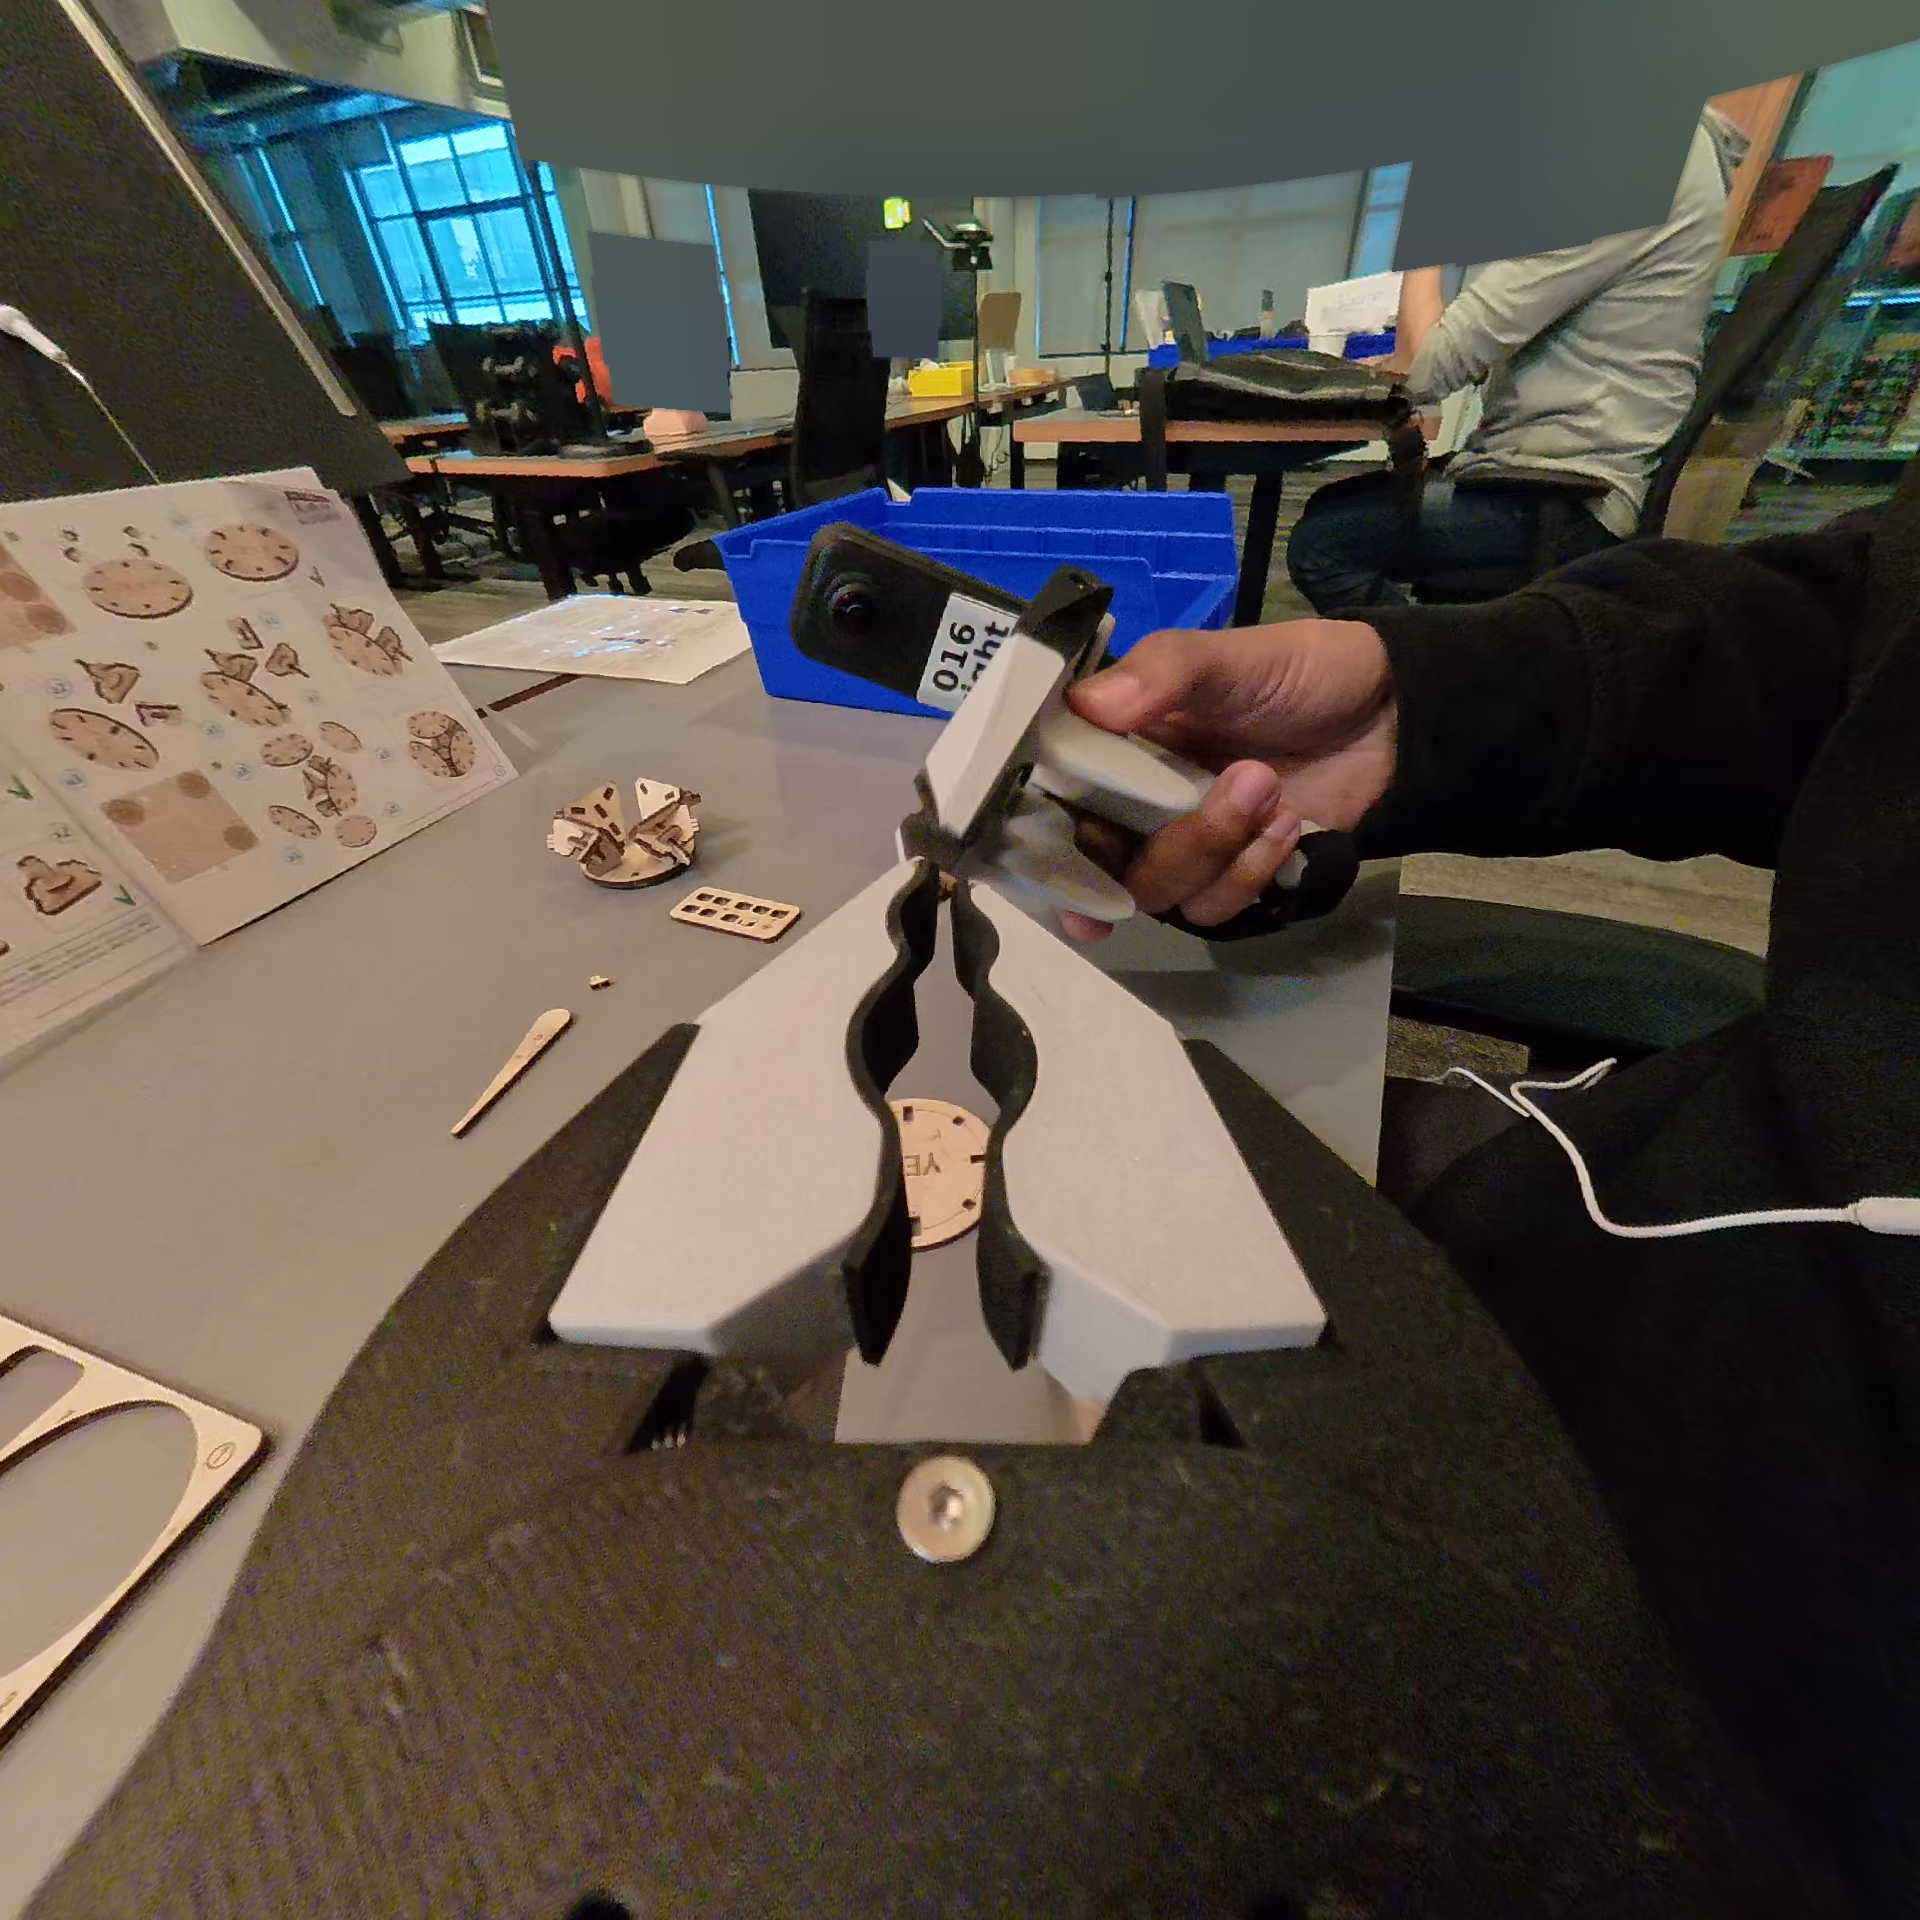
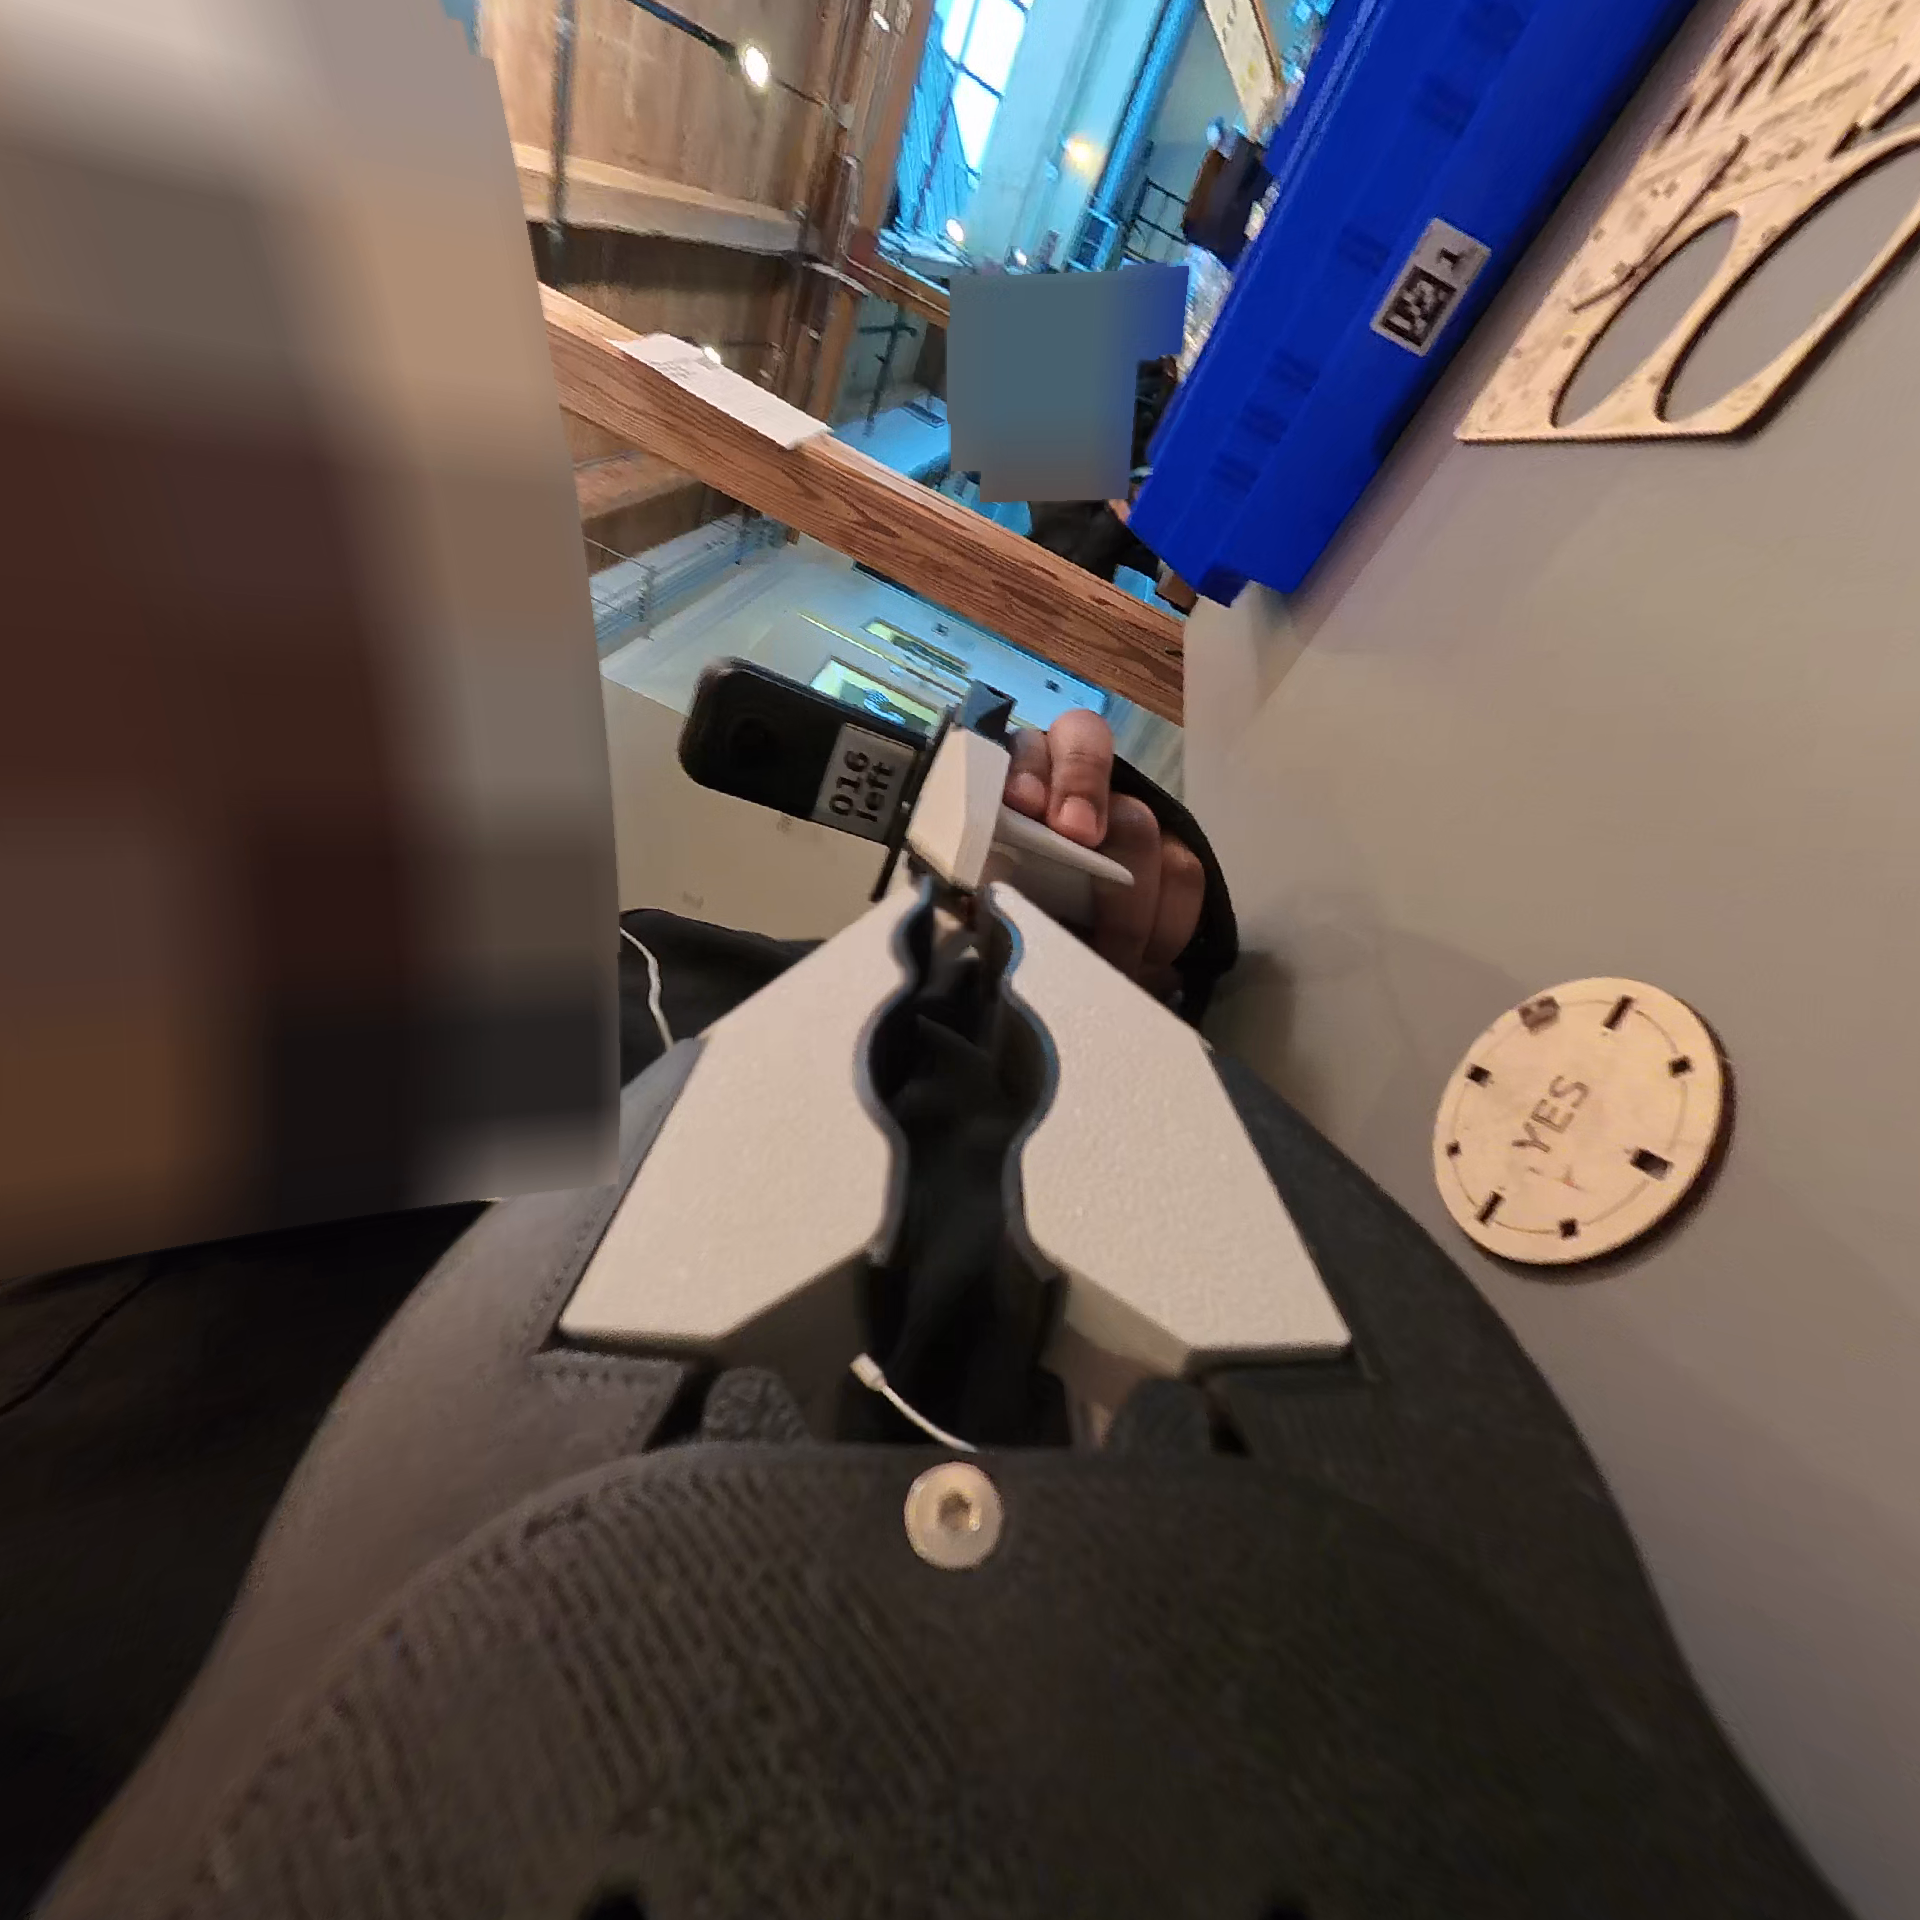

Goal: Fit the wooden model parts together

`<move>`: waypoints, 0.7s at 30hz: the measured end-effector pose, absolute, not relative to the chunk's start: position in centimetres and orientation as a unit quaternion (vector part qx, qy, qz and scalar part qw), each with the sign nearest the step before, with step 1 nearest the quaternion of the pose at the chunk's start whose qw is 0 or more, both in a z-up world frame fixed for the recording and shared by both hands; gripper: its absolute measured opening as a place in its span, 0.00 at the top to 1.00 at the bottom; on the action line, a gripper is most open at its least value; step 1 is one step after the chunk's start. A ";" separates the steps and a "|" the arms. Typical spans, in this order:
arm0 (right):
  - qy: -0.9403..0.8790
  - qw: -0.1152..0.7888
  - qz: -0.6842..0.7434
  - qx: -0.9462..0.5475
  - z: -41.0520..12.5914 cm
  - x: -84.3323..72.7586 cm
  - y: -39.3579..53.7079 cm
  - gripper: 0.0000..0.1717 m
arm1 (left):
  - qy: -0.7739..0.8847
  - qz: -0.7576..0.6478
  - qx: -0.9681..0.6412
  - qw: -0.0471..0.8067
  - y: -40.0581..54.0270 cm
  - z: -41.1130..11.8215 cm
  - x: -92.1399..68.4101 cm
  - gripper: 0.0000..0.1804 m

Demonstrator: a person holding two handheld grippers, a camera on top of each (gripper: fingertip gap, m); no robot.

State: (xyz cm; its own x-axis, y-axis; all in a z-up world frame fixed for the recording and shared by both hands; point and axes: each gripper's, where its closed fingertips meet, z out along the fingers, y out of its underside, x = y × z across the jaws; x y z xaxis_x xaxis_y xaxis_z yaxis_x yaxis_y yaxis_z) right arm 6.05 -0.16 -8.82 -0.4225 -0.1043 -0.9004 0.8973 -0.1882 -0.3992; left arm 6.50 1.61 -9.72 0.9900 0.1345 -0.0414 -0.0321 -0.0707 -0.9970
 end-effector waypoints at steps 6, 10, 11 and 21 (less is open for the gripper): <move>0.523 0.346 -0.680 0.379 -8.6 5.6 0.5 0.94 | -0.033 0.055 -0.726 0.685 1.6 -9.6 6.6 1.00; 0.555 0.297 -0.691 0.356 -8.4 5.6 0.4 0.93 | -0.043 0.032 -0.720 0.692 1.5 -9.4 6.5 1.00; 0.571 0.275 -0.691 0.349 -8.6 5.5 0.5 0.93 | -0.047 0.022 -0.717 0.696 1.4 -9.3 6.5 1.00; 0.683 0.115 -0.626 0.358 -11.2 3.8 2.3 0.95 | -0.159 -0.061 -0.652 0.739 -1.0 -8.2 2.6 1.00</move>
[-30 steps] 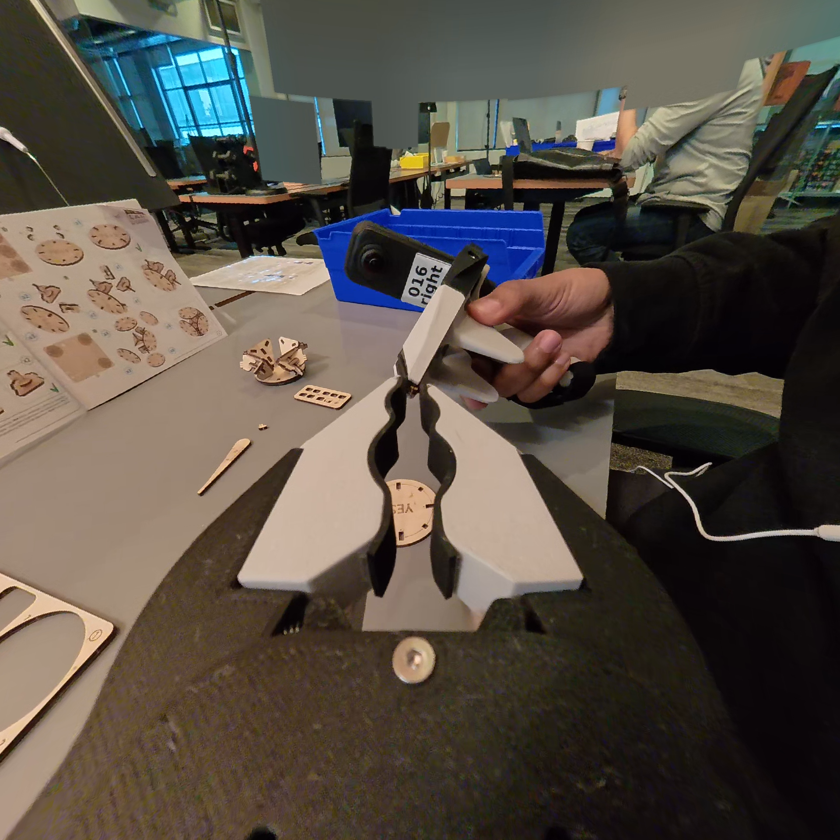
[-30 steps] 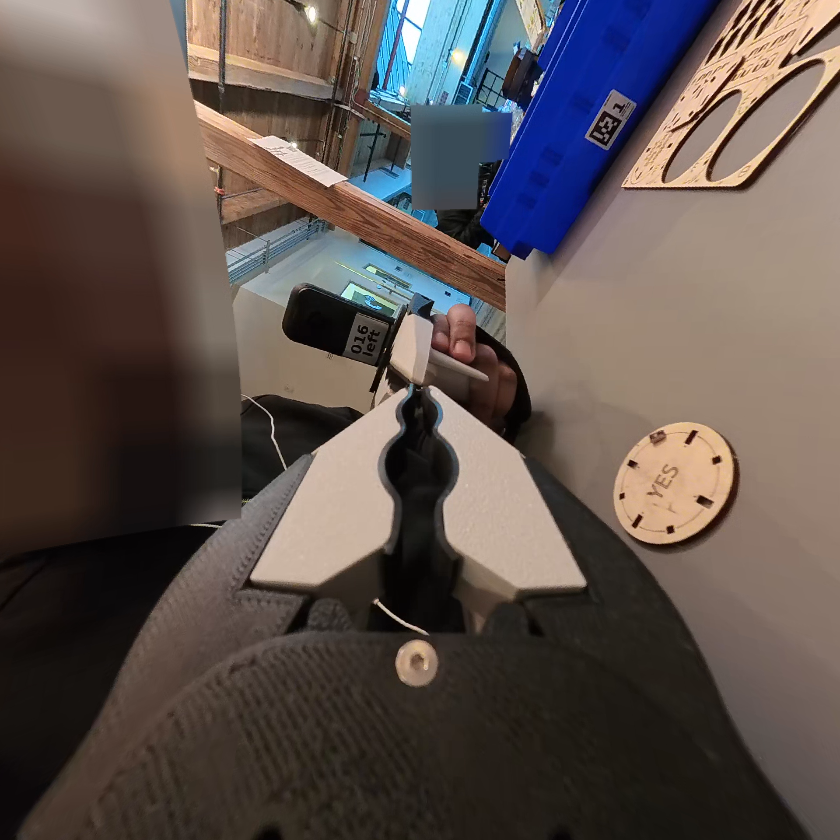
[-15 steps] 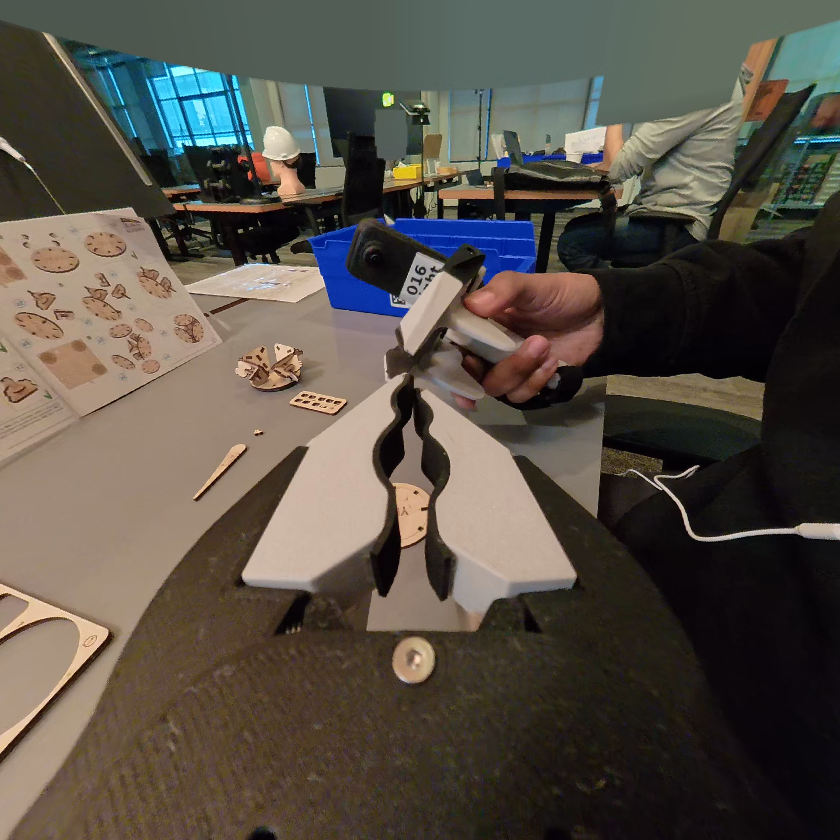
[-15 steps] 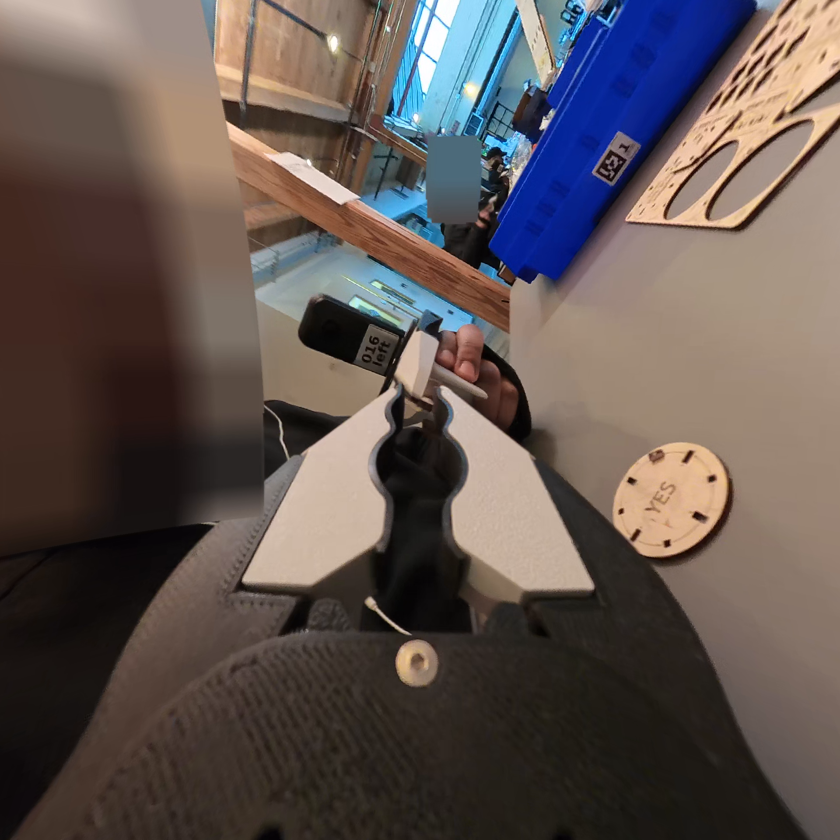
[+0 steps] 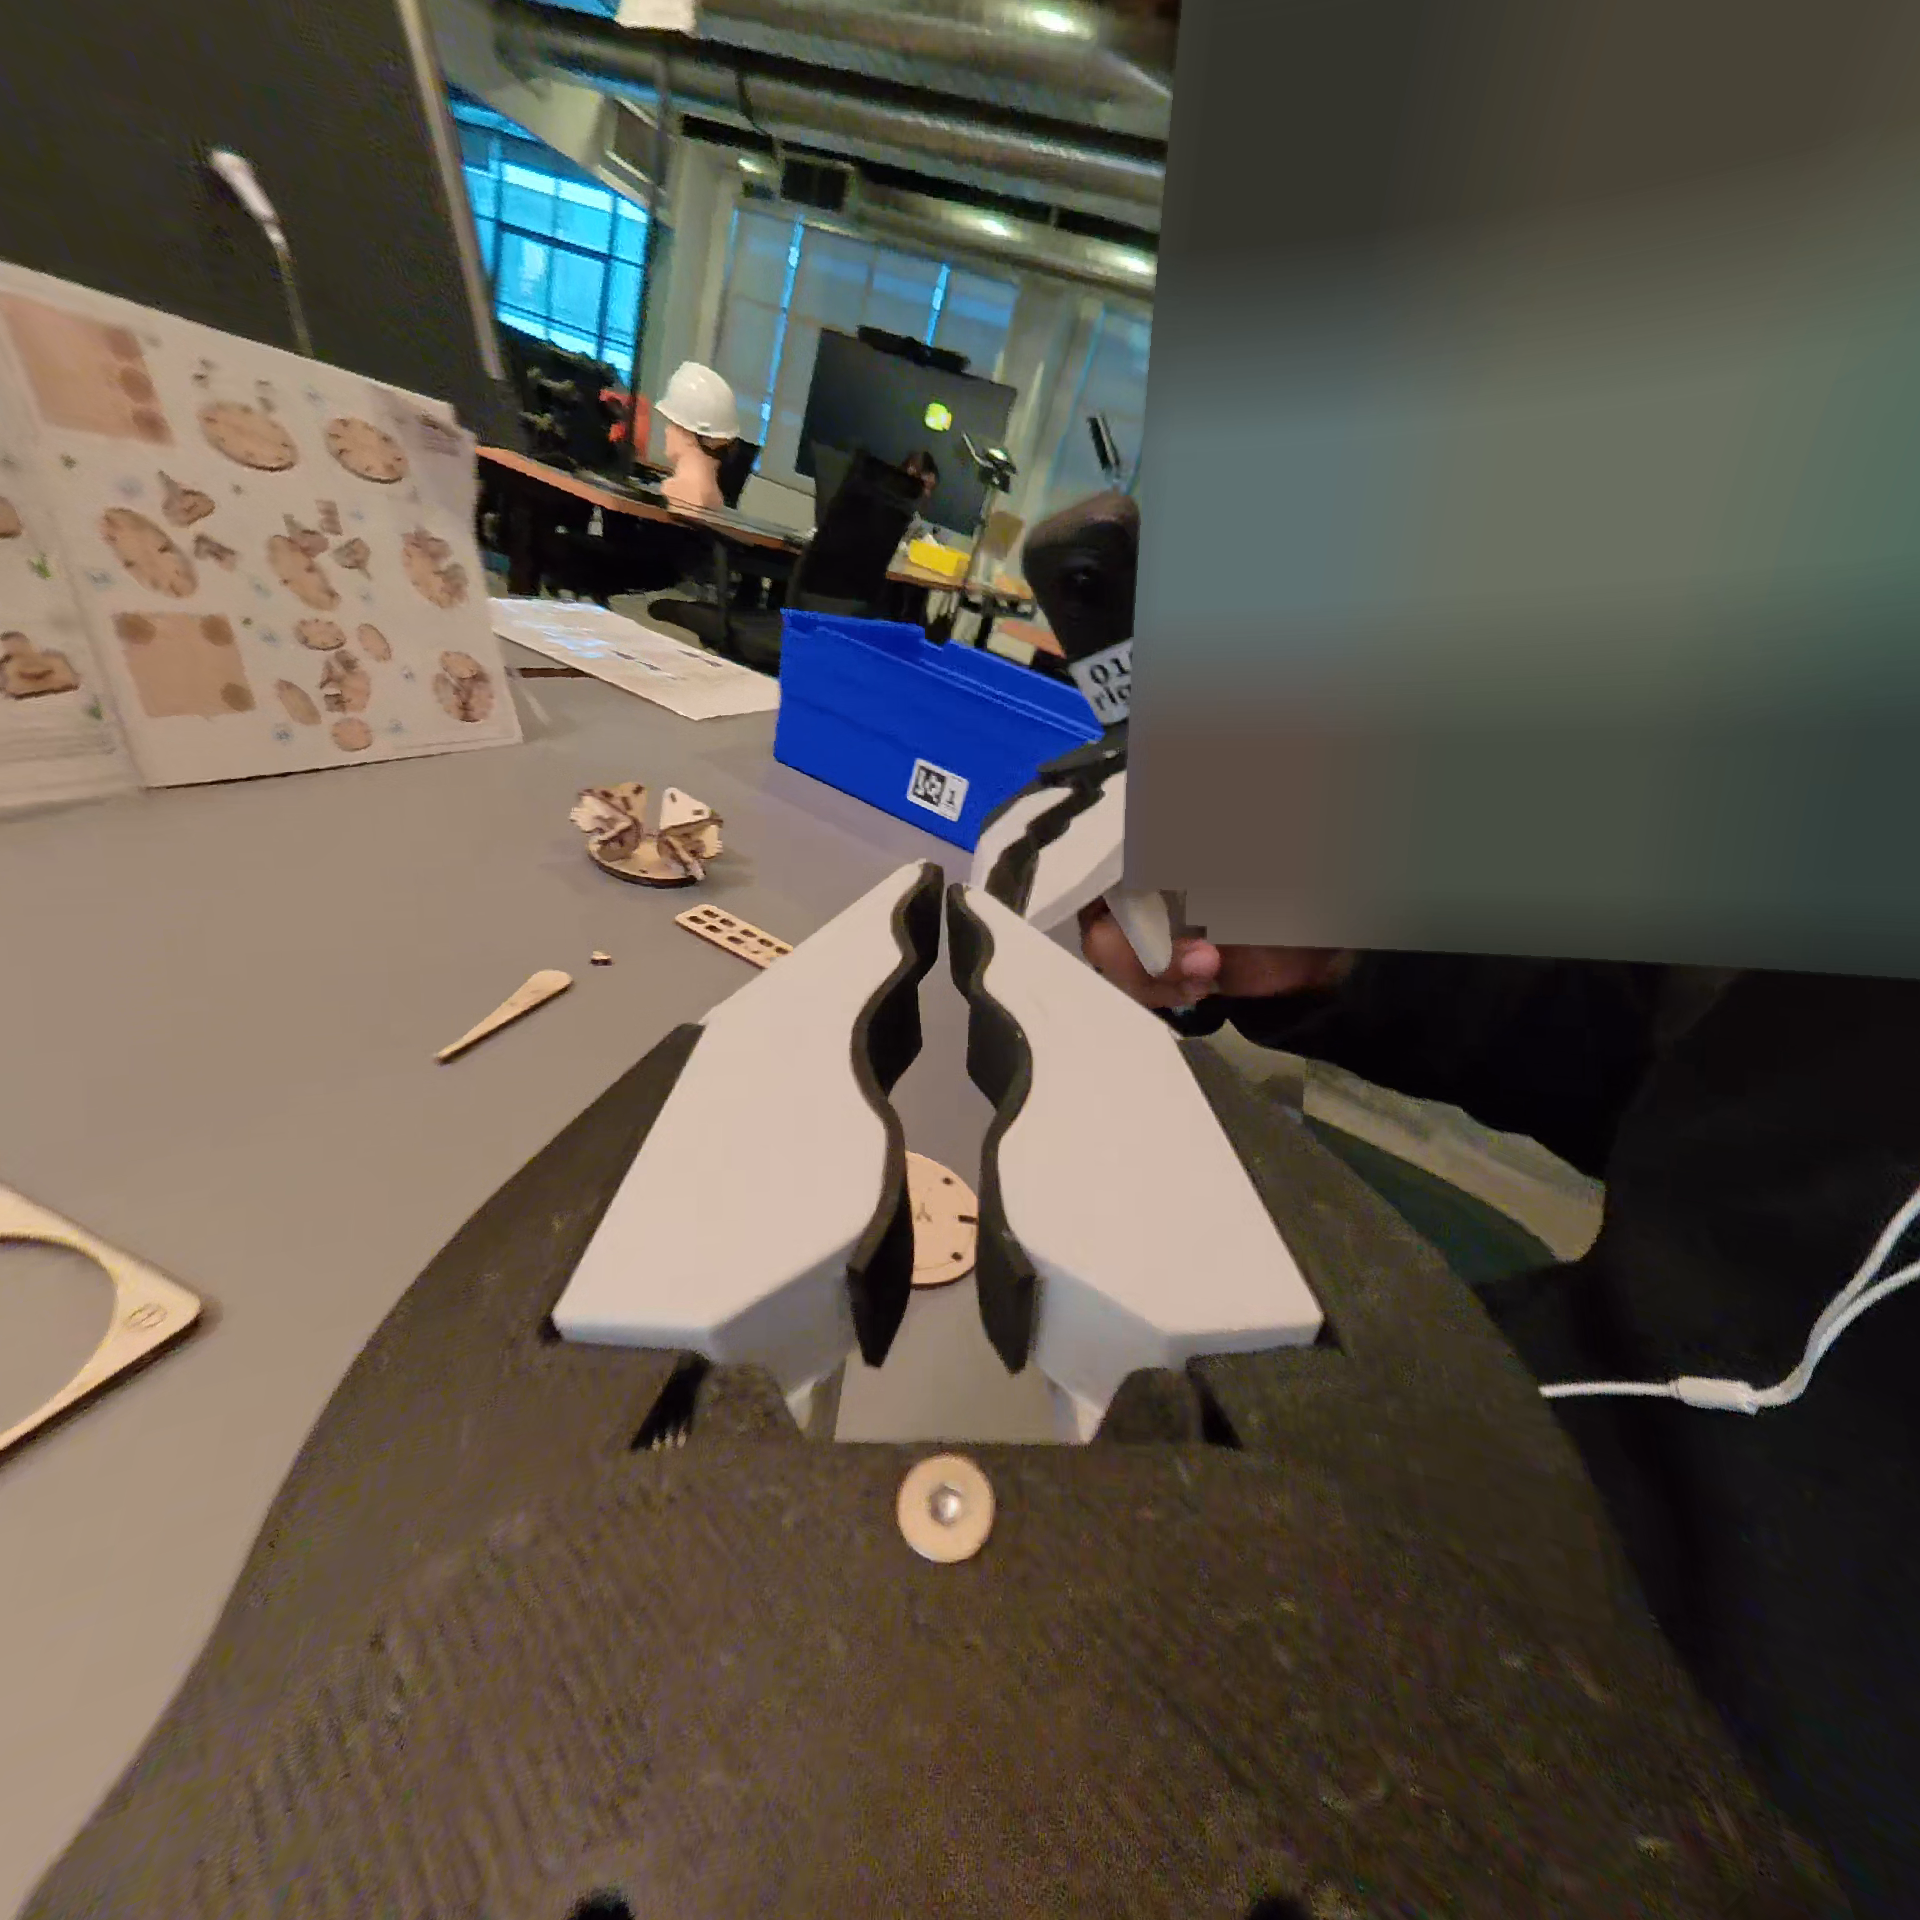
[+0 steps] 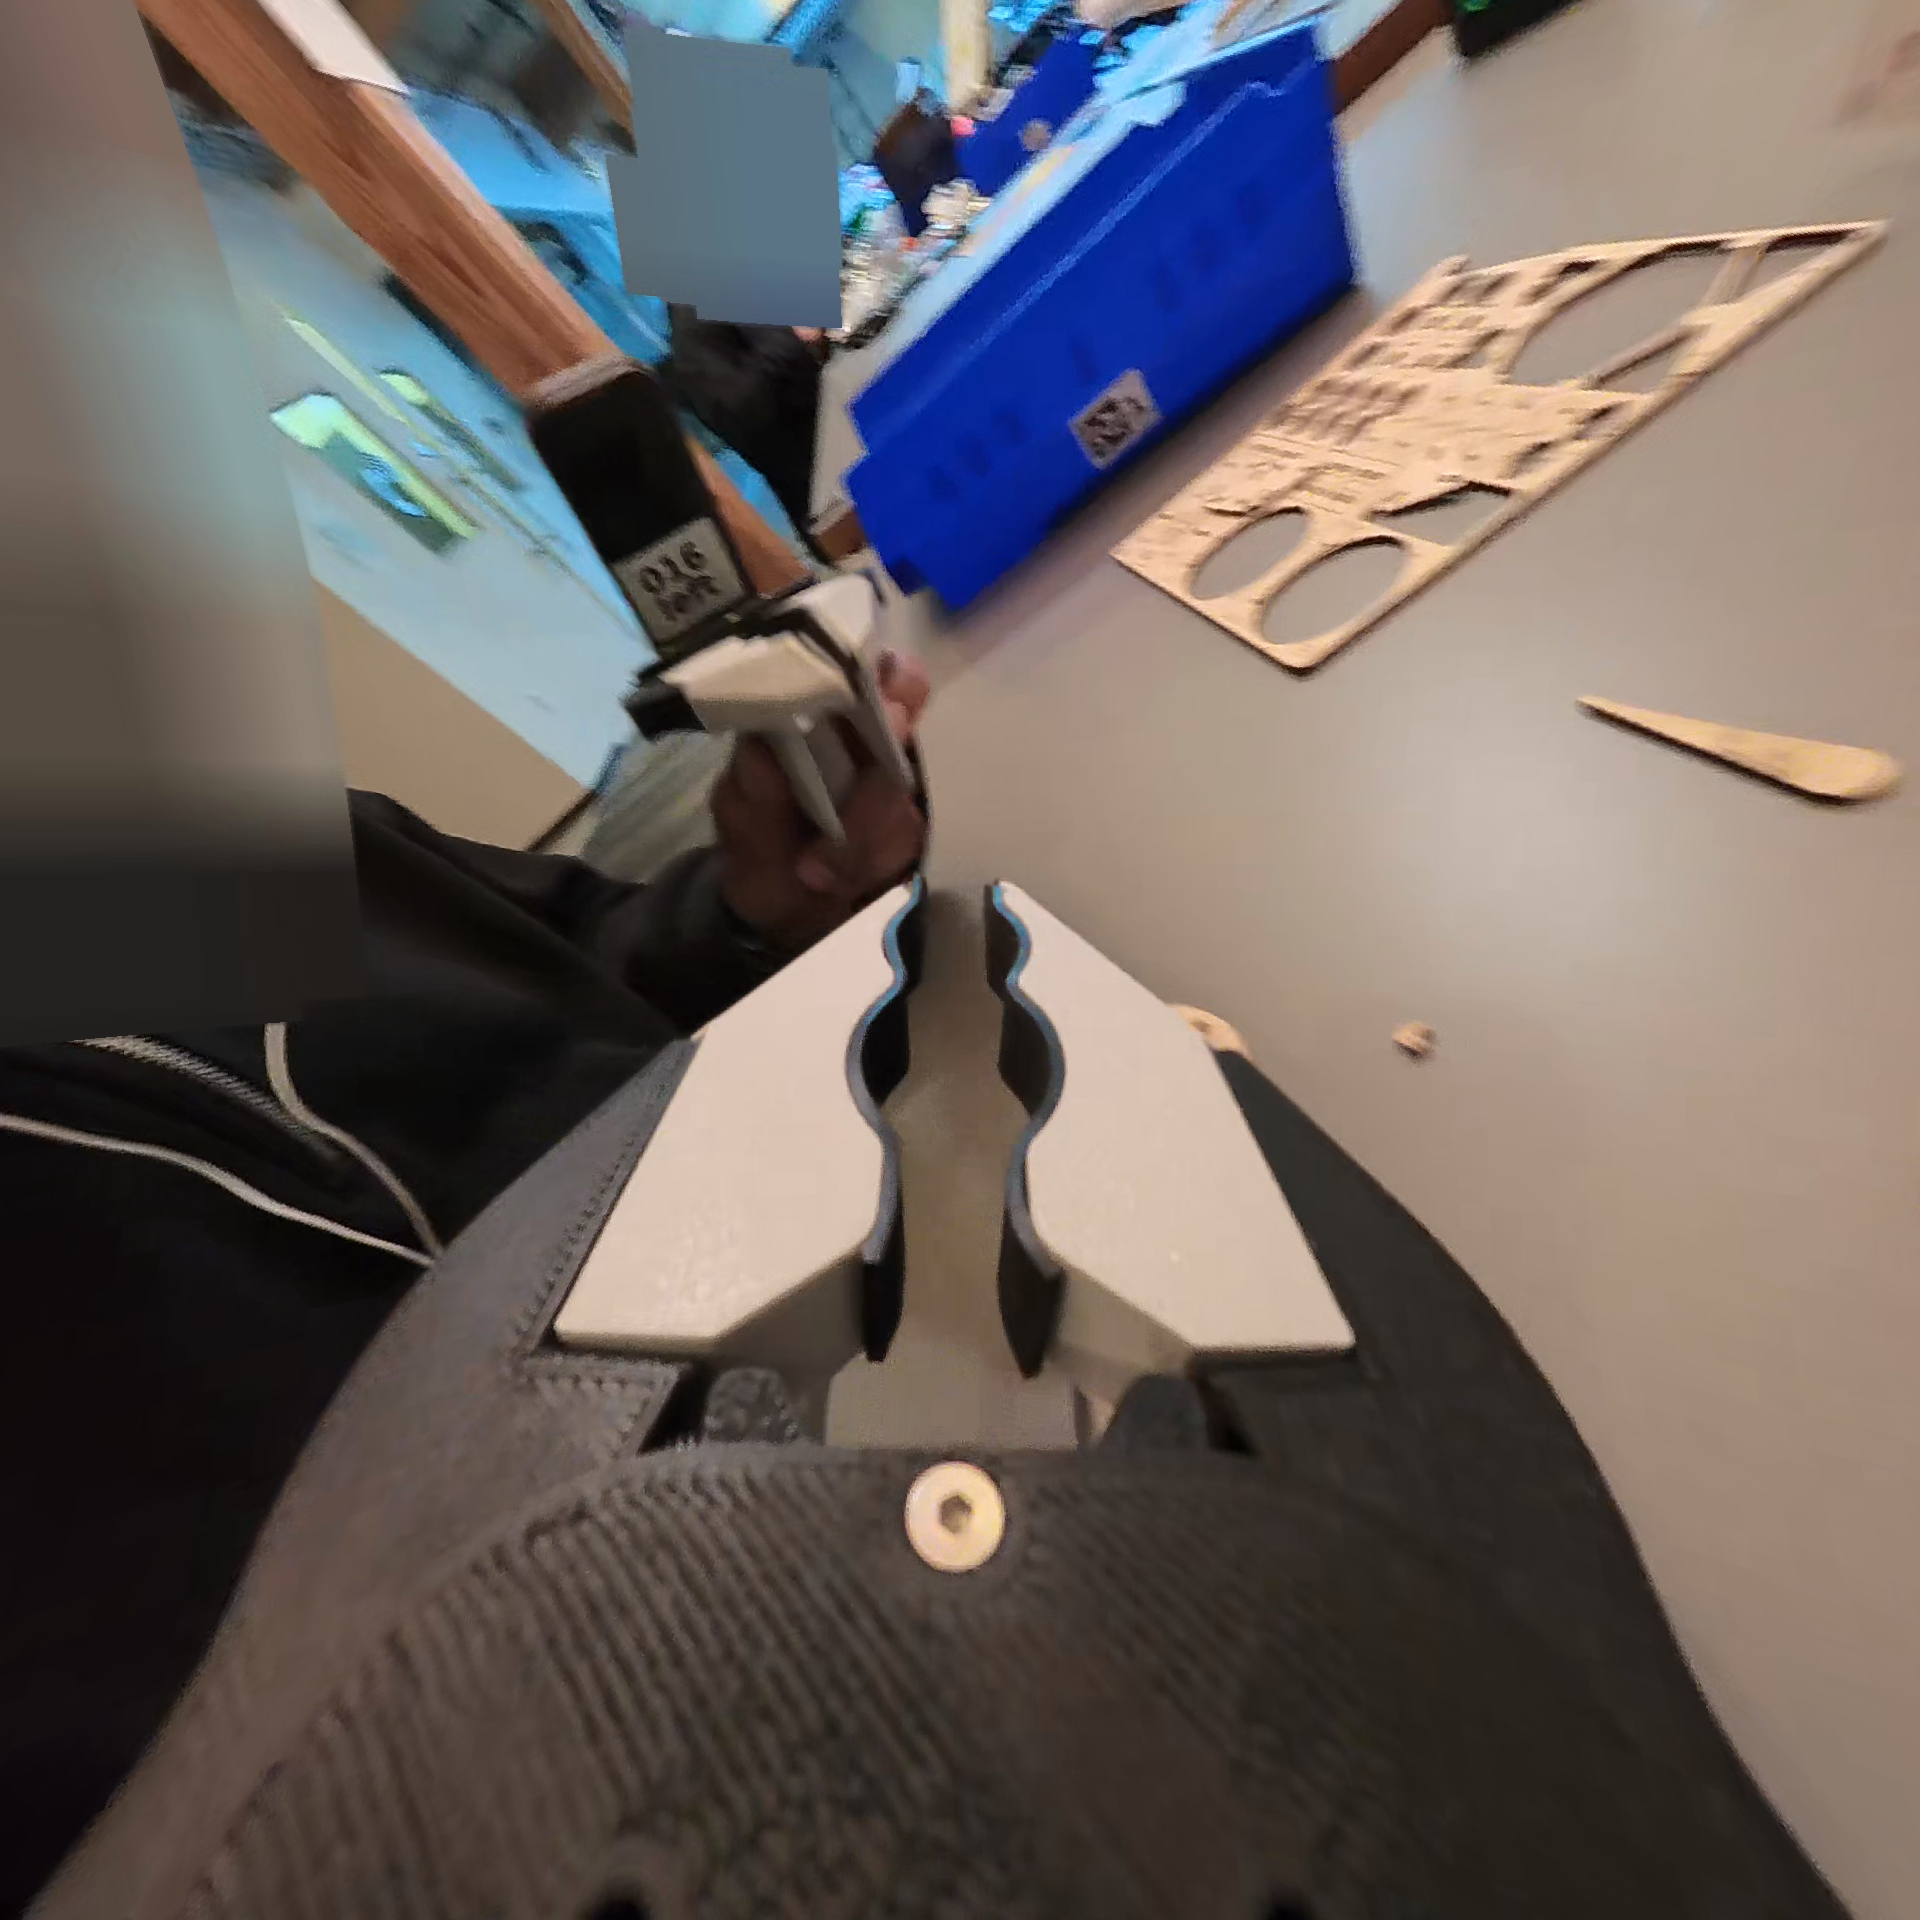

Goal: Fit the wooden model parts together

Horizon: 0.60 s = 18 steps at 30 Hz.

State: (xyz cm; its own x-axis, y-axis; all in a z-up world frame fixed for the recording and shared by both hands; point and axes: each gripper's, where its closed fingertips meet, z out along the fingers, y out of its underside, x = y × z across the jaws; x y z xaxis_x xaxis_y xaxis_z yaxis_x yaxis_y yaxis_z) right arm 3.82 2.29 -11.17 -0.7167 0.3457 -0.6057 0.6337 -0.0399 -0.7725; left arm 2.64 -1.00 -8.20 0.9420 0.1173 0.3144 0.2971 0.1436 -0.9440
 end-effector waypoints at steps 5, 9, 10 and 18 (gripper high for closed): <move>0.740 0.035 -0.523 0.422 -15.8 1.6 5.9 0.92 | -0.179 -0.076 -0.650 0.735 -1.1 -8.6 2.0 1.00; 0.812 -0.054 -0.416 0.406 -19.6 0.1 7.1 0.91 | -0.175 -0.074 -0.659 0.728 -0.8 -9.0 2.1 1.00; 0.825 -0.064 -0.401 0.394 -20.1 0.0 6.8 0.91 | -0.175 -0.075 -0.660 0.727 -0.7 -9.0 2.1 1.00; 0.861 -0.089 -0.356 0.351 -20.7 -0.8 5.4 0.93 | -0.174 -0.084 -0.665 0.722 -0.5 -9.3 2.3 1.00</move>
State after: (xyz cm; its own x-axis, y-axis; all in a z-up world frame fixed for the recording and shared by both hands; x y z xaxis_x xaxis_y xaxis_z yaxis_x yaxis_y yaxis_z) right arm -0.77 5.40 -20.66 -0.7375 0.6683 -0.0973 0.5422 0.5000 -0.6753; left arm 2.29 -0.55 -9.28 0.9256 0.1093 0.3624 0.3522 0.1018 -0.9304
